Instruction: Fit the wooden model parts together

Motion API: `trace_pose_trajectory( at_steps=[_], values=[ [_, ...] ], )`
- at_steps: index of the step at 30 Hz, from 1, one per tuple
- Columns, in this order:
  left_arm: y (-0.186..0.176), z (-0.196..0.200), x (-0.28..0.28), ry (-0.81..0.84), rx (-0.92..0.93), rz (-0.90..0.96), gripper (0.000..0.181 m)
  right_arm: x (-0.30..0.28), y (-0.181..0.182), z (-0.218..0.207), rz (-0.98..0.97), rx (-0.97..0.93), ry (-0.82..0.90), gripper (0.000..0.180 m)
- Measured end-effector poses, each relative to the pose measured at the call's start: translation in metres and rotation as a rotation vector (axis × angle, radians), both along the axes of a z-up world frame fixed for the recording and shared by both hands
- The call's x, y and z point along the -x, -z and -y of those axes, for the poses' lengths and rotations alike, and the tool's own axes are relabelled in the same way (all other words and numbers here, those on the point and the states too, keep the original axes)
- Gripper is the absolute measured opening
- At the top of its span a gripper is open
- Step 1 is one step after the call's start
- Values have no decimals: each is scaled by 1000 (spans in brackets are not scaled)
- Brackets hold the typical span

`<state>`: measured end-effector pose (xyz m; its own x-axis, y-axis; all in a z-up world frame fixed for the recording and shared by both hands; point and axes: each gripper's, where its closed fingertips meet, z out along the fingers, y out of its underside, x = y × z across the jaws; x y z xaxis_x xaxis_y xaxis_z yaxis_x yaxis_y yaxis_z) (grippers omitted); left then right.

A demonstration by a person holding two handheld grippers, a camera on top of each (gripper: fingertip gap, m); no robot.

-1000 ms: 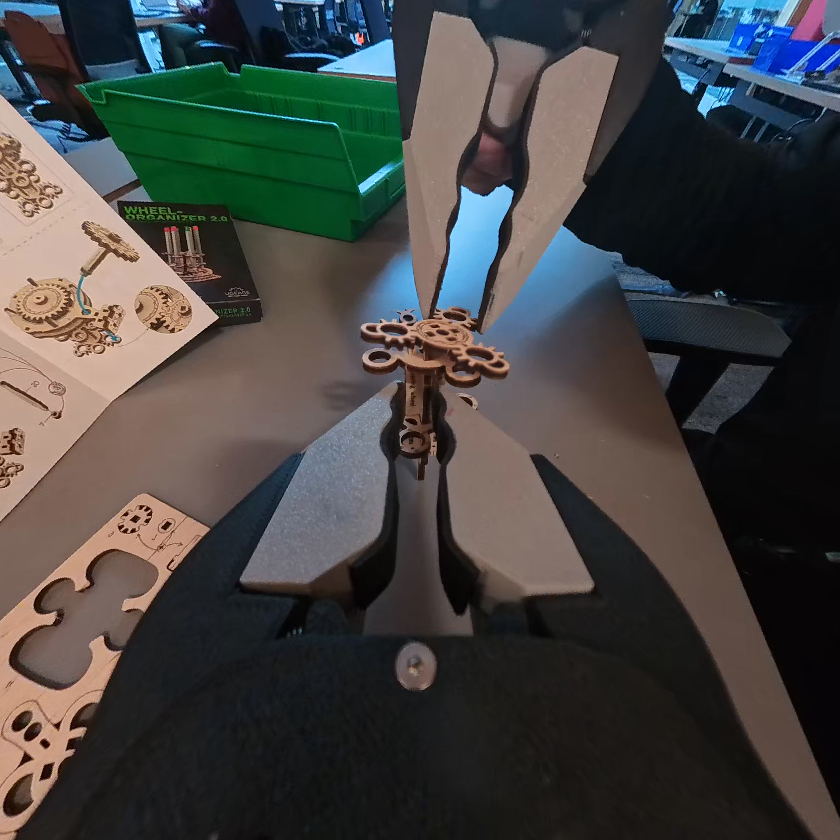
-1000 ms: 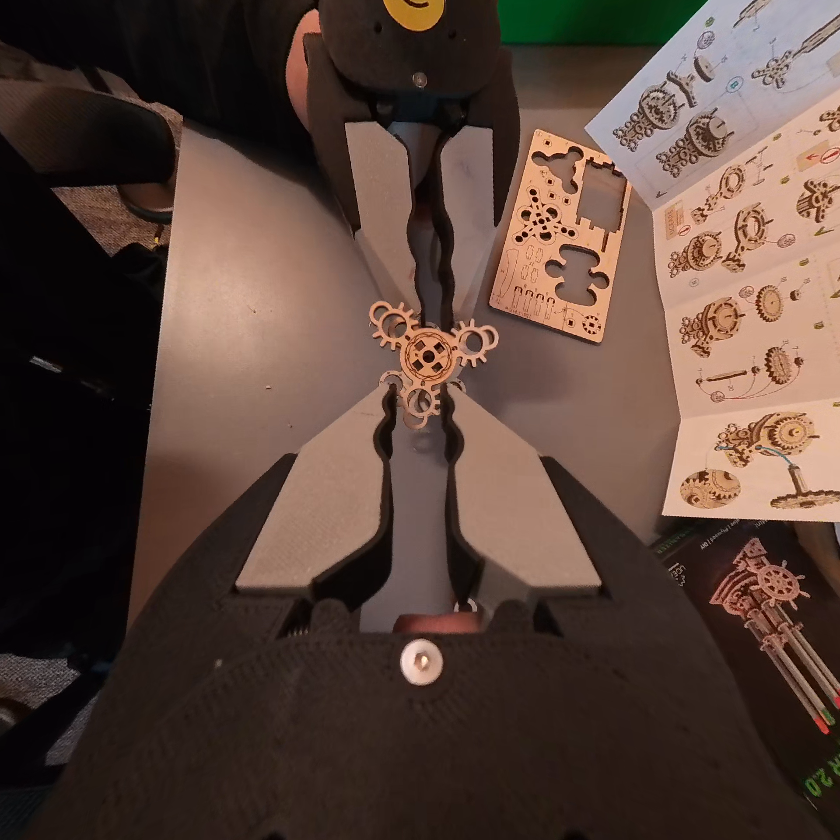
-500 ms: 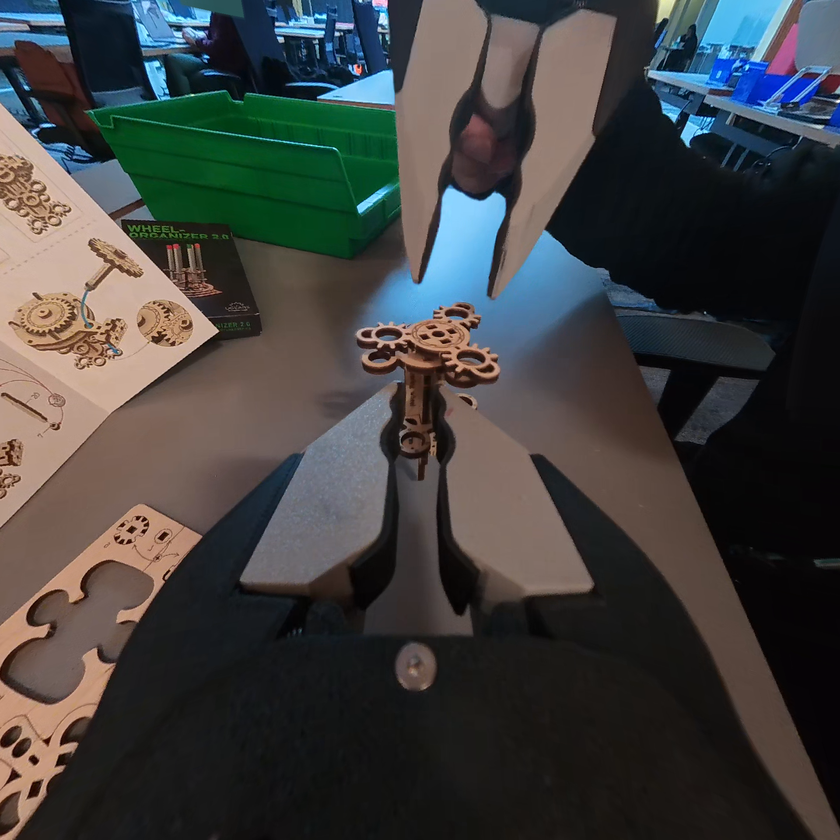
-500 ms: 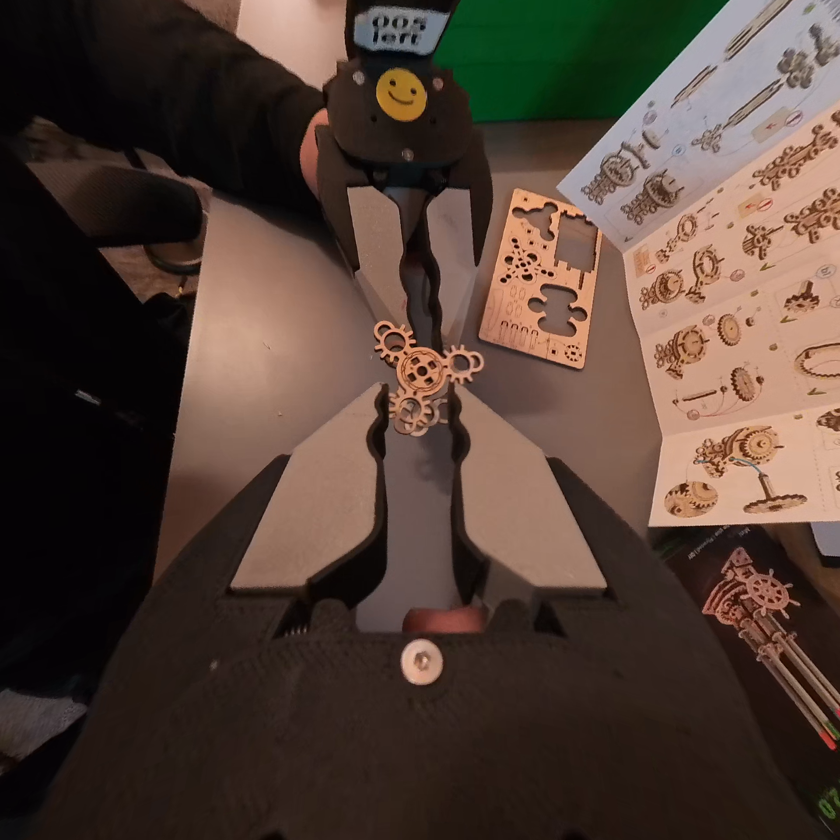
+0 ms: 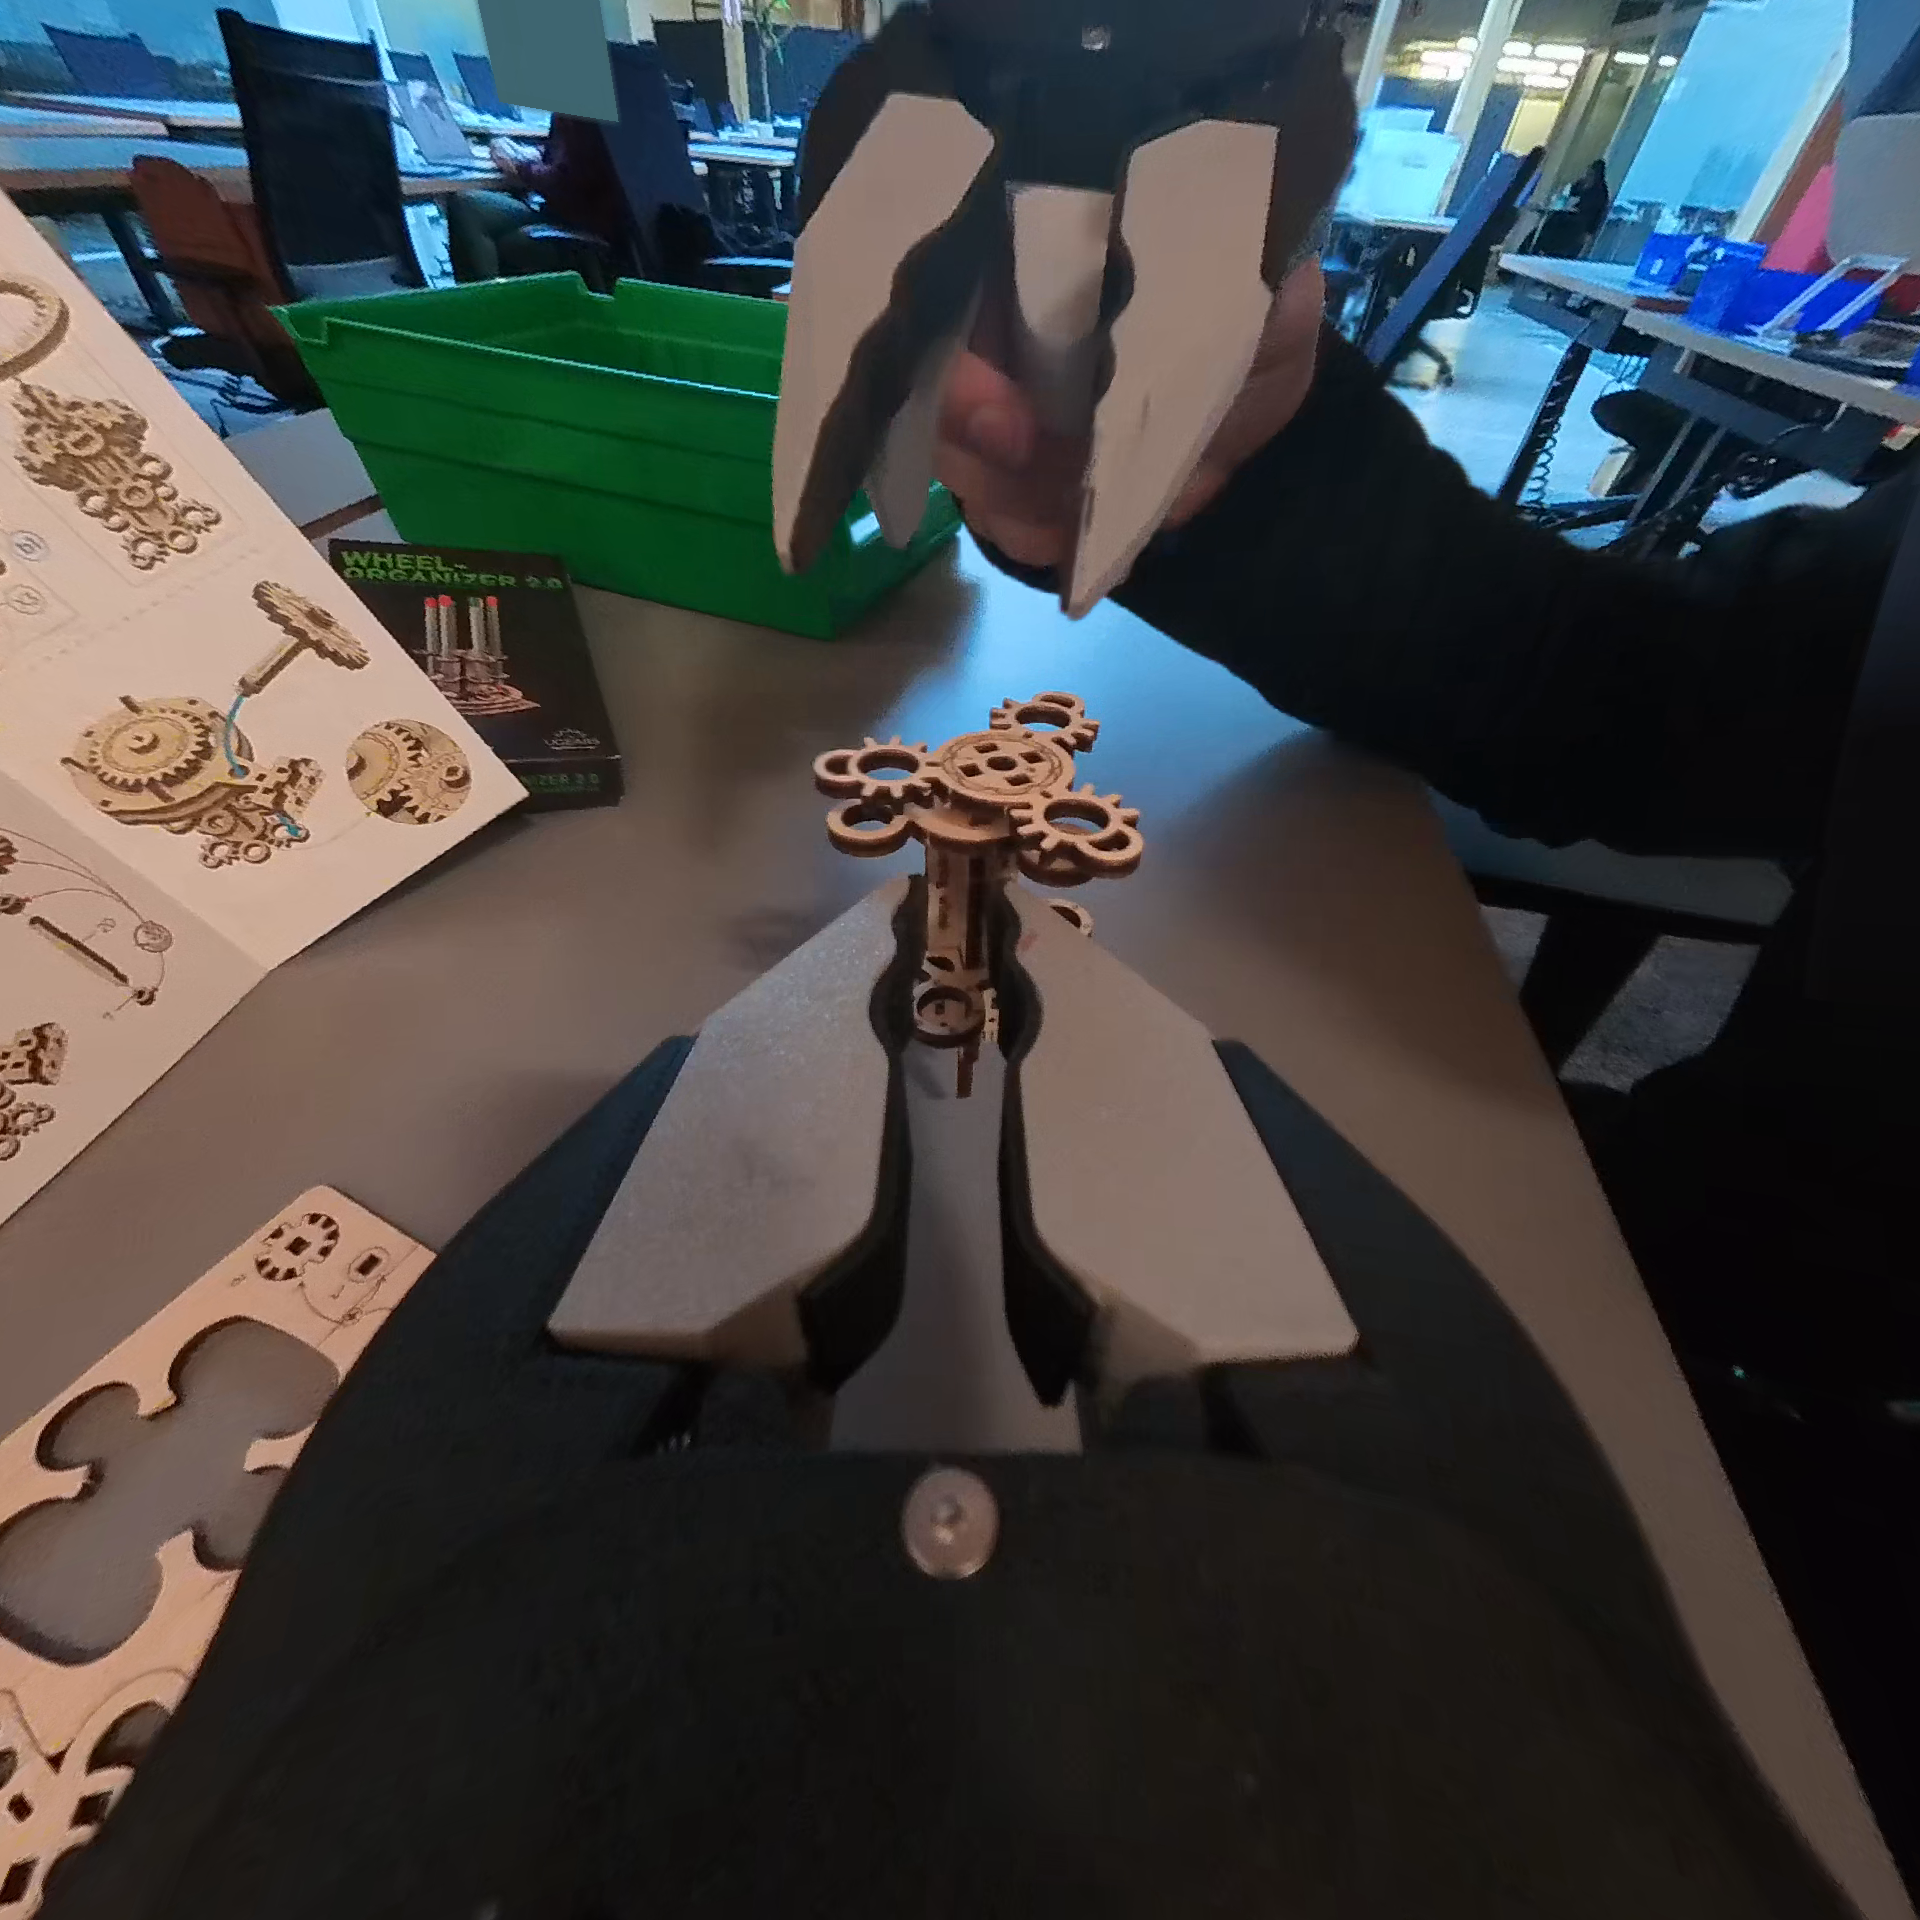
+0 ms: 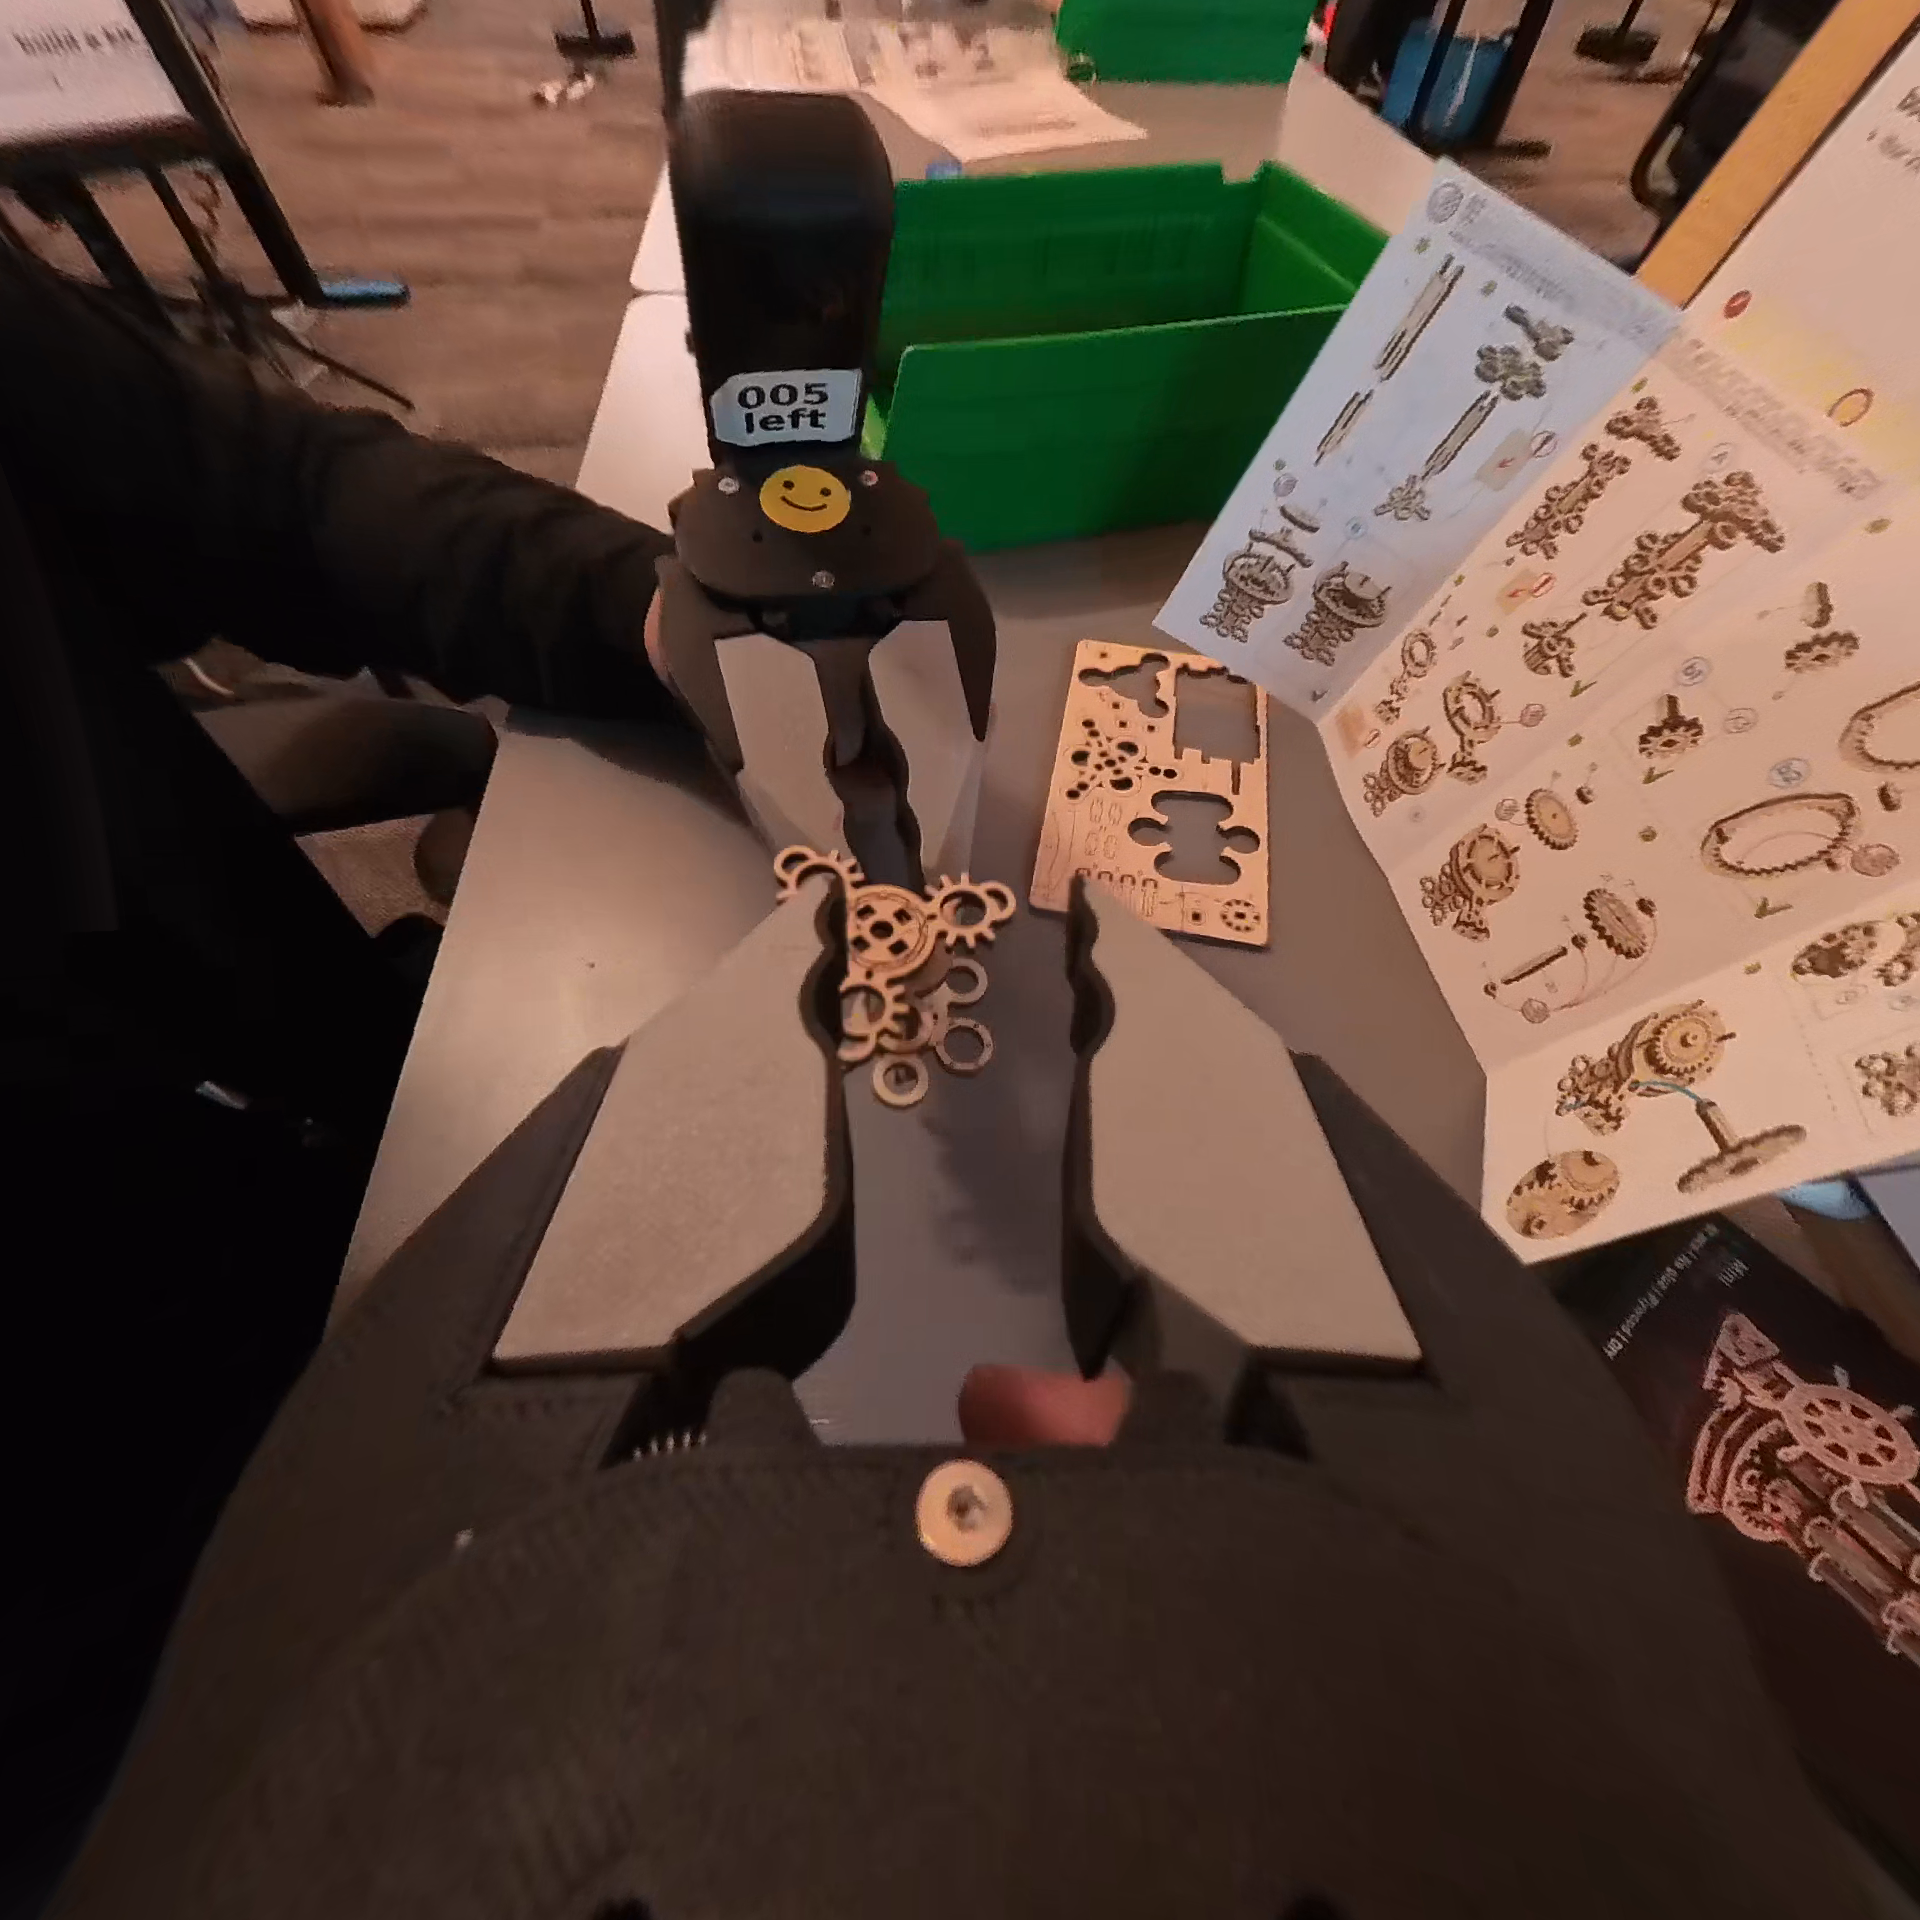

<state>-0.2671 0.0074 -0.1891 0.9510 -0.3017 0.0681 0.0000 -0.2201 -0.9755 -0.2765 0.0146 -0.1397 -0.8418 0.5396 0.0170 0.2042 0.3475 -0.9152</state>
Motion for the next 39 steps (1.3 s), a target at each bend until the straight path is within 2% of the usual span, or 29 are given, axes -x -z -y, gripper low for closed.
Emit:
trace_pose_trajectory(
  at_steps=[7, 15, 39],
  values=[
    [-5, 0, 5, -24, -31, 16, 8, -20, 7, -21, -33, 46, -57, 53],
    [-7, 0, 6, -39, -53, 1, 8, -18, 33, -14, -6, 43, -59, 54],
    [-11, 3, 9, -50, -76, 10, 7, -9, 48, -1, 5, 54, -40, 53]
  ],
)
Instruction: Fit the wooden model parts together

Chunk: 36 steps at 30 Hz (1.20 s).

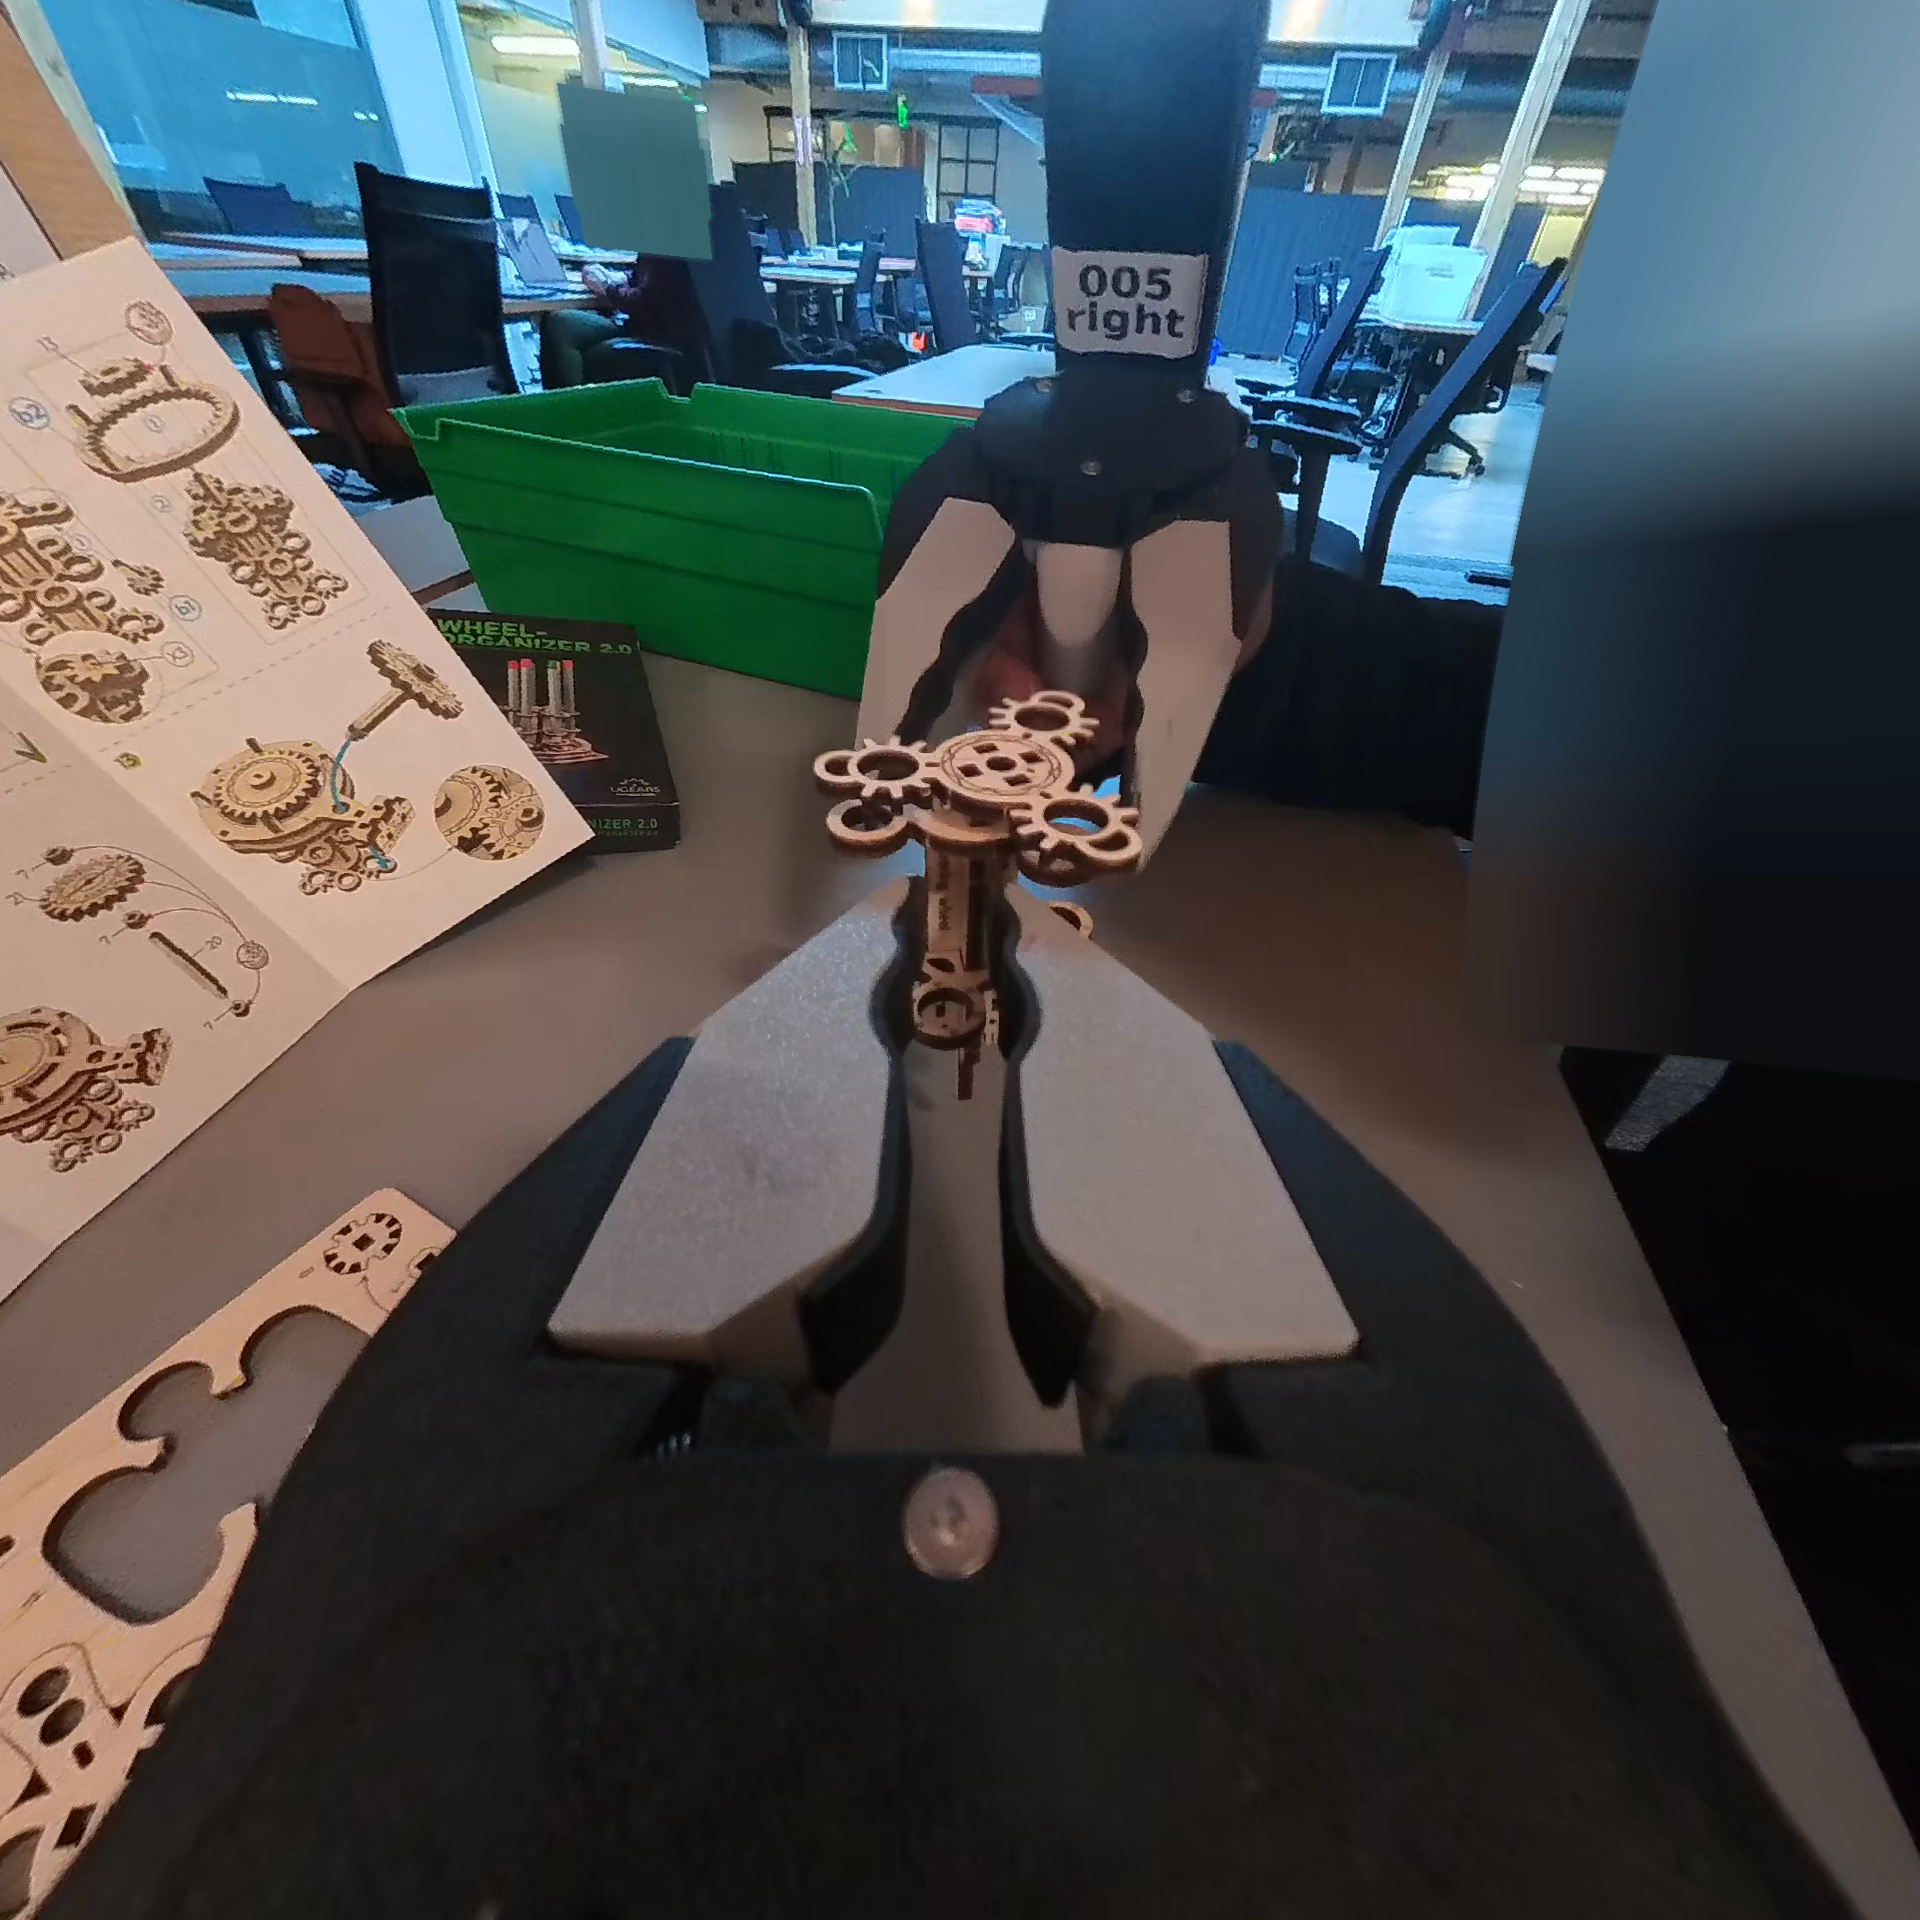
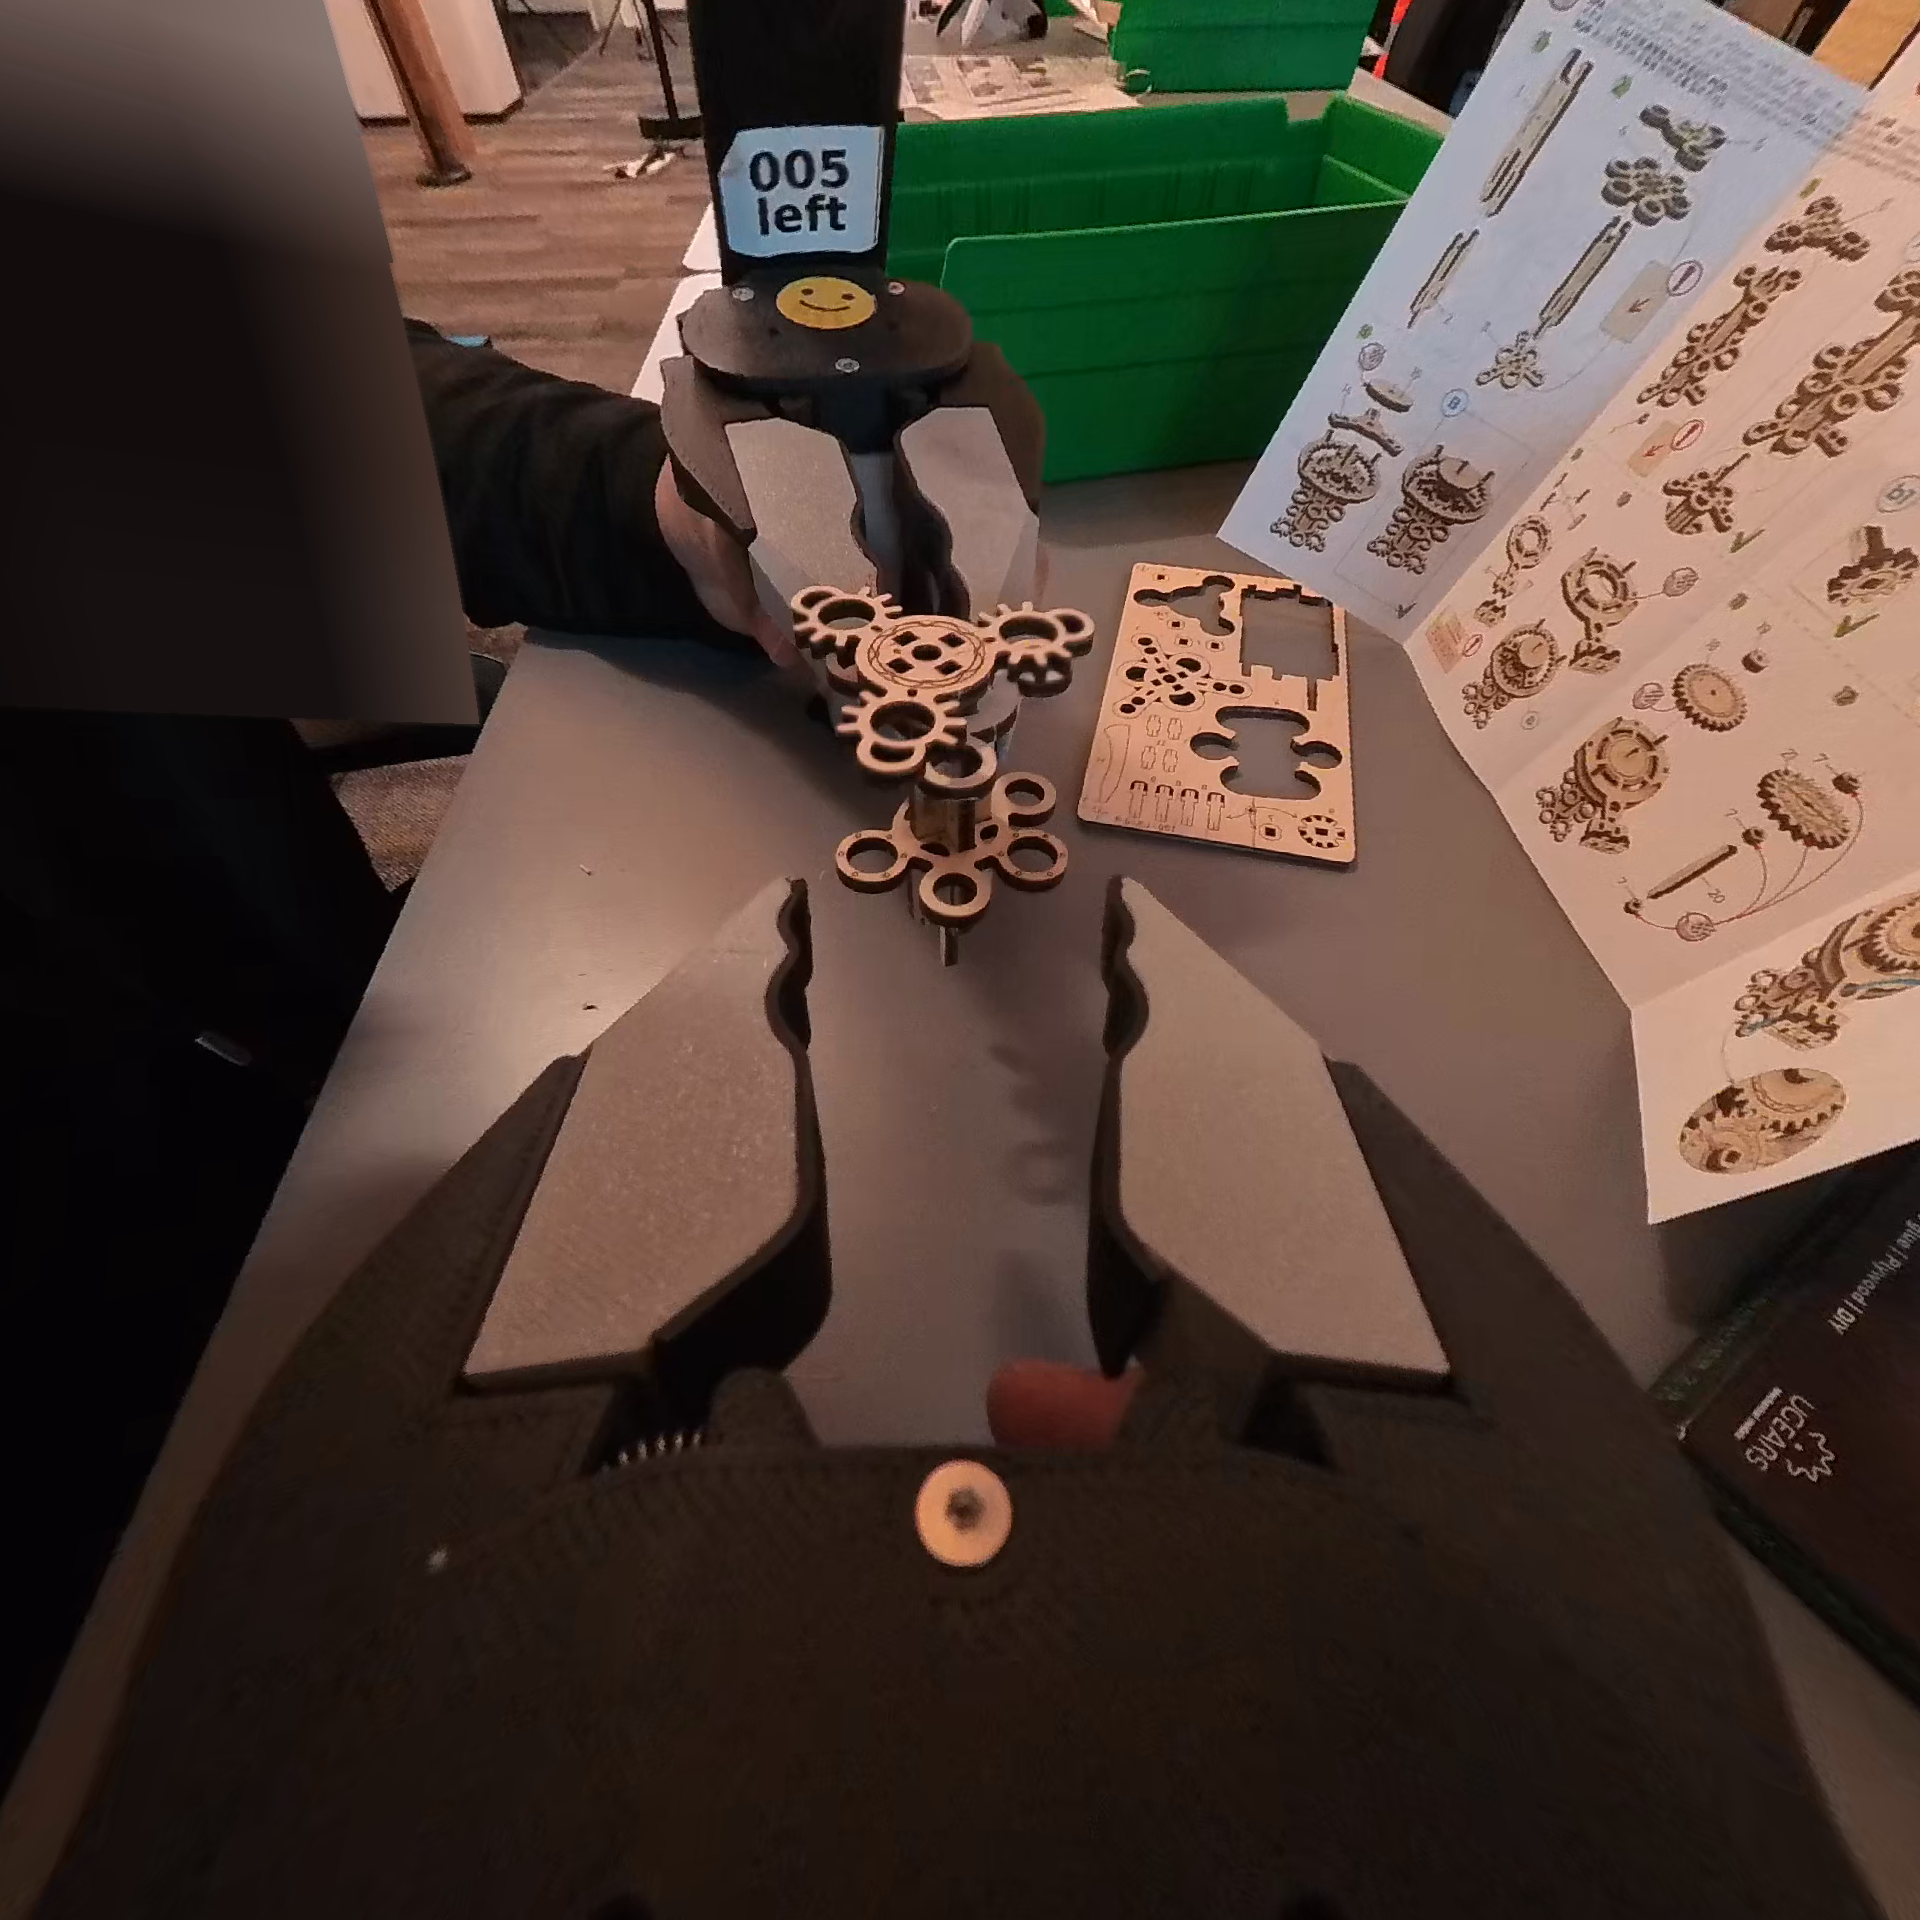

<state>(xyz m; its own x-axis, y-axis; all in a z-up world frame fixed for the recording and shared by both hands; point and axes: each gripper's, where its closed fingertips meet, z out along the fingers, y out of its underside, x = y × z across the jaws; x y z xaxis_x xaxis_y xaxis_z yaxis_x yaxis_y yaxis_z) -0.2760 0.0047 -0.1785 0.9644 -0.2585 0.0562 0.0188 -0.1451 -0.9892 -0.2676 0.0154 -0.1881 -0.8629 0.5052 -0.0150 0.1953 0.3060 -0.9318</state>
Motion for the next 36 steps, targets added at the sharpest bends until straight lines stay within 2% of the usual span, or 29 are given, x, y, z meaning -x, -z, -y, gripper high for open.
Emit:
trace_pose_trajectory(
  at_steps=[23, 32, 36],
  values=[
    [-1, -1, -5, 19, -8, -13, 8, 3, 1, 14, 13, 81, -19, 45],
    [3, -2, -12, 57, 21, -9, 8, 3, 2, 16, 21, 96, -17, 26],
    [2, -1, -12, 63, 18, 7, 8, -1, 0, 21, 21, 120, -46, 12]
  ],
)
